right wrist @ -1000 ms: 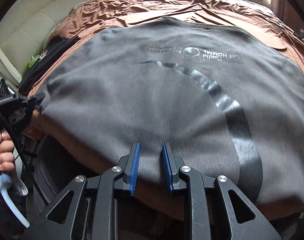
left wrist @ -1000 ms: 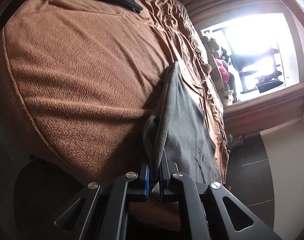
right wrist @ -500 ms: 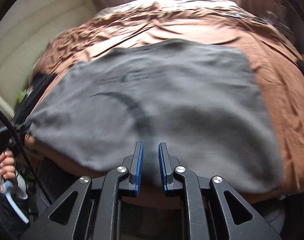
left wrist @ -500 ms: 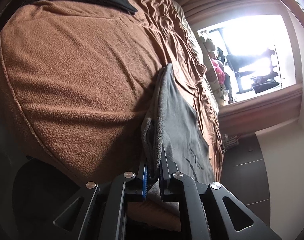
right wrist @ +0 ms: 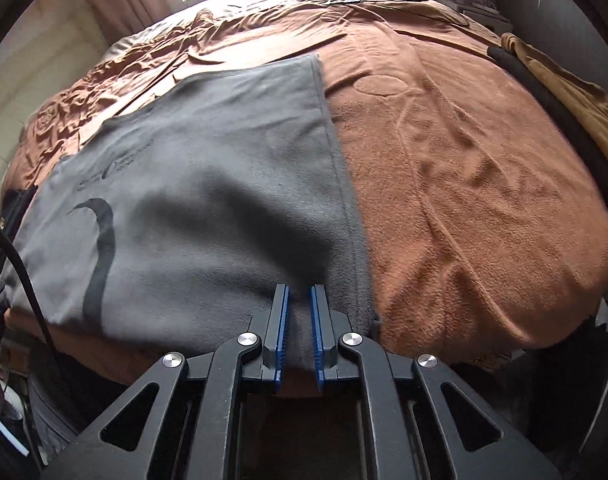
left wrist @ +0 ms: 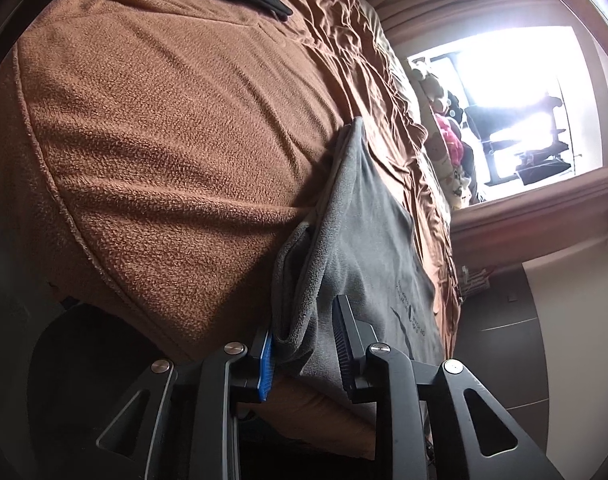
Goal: Fold small clothes
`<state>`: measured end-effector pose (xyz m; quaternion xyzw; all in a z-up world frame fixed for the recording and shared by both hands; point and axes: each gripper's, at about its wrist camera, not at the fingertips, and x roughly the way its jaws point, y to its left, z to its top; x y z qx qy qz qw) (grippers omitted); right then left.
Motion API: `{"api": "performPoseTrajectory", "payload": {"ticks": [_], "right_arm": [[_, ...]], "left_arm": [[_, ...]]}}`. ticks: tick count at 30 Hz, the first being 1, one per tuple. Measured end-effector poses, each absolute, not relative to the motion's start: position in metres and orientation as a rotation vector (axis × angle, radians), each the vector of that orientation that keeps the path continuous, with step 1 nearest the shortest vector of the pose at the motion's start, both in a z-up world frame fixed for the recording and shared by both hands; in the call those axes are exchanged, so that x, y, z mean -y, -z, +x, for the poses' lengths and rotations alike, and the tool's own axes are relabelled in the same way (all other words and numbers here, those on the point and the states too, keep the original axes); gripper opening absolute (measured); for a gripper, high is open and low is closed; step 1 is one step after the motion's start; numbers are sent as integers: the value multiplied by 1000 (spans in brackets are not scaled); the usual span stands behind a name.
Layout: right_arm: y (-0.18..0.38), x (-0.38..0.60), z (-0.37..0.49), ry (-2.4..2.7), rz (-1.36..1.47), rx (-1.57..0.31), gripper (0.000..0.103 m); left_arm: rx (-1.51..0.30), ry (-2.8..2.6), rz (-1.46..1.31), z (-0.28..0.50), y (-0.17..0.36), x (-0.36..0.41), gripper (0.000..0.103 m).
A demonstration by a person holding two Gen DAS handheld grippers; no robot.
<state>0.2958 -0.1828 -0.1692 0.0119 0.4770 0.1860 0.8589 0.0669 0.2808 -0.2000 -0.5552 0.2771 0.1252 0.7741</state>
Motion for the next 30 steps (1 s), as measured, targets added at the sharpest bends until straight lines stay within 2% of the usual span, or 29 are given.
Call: {"api": "performPoseTrajectory", "payload": {"ticks": [4, 6, 18, 30], "right_arm": [[160, 180, 295, -358, 8, -1019, 4], [151, 174, 295, -370, -9, -994, 4], [126, 89, 277, -632, -9, -968, 4], [146, 14, 280, -814, -53, -1027, 4]], "left_arm": [[-618, -293, -1188, 68, 203, -281, 26], [-614, -293, -1212, 67, 206, -284, 9], [-509, -168, -1207, 66, 168, -287, 6], [-443, -10, -1179, 97, 114, -276, 6]]}}
